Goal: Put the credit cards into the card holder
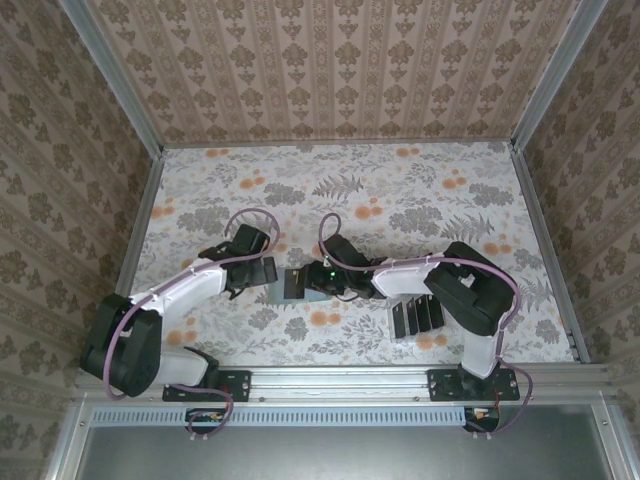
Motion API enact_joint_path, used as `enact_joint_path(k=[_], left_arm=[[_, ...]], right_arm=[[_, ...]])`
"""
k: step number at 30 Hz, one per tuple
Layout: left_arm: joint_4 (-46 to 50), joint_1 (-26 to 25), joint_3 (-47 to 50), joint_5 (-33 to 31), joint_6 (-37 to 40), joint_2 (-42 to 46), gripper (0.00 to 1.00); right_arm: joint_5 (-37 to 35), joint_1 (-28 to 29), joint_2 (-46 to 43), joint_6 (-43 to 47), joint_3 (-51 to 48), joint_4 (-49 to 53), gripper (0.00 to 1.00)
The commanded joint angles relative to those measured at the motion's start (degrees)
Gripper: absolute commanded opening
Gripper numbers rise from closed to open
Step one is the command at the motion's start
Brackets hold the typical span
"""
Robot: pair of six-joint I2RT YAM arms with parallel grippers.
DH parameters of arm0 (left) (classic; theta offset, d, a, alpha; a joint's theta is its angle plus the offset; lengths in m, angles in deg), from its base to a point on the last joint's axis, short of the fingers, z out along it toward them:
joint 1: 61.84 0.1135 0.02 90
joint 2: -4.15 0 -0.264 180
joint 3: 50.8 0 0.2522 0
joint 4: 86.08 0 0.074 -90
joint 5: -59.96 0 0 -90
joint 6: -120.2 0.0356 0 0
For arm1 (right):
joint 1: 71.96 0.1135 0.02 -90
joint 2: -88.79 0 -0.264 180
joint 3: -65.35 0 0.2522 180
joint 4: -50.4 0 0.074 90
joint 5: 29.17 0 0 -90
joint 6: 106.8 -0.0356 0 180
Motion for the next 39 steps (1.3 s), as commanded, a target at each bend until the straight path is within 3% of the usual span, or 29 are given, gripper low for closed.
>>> enact_joint_path(k=[1, 5, 10, 39], left_arm=[[1.59, 0.97, 1.62, 0.1, -3.13, 0.62, 1.0], [1.41, 1.38, 2.39, 0.37, -4.53, 0.37, 1.0], [0.67, 1.41, 2.72, 1.22, -4.56, -0.67, 1.0], [-3.44, 1.36, 4.57, 3.5, -4.18, -4.63, 1.0]], right_arm=[[-3.99, -0.08, -1.25, 5.09, 3.75, 11.98, 0.28], [-5.35, 0.21, -0.14, 6.76, 6.52, 15.78, 0.19], [-5.94, 0.48, 1.92, 7.86, 9.21, 17.72, 0.14], [-1.12, 2.46, 10.79, 6.35, 17.6, 16.23, 0.13]])
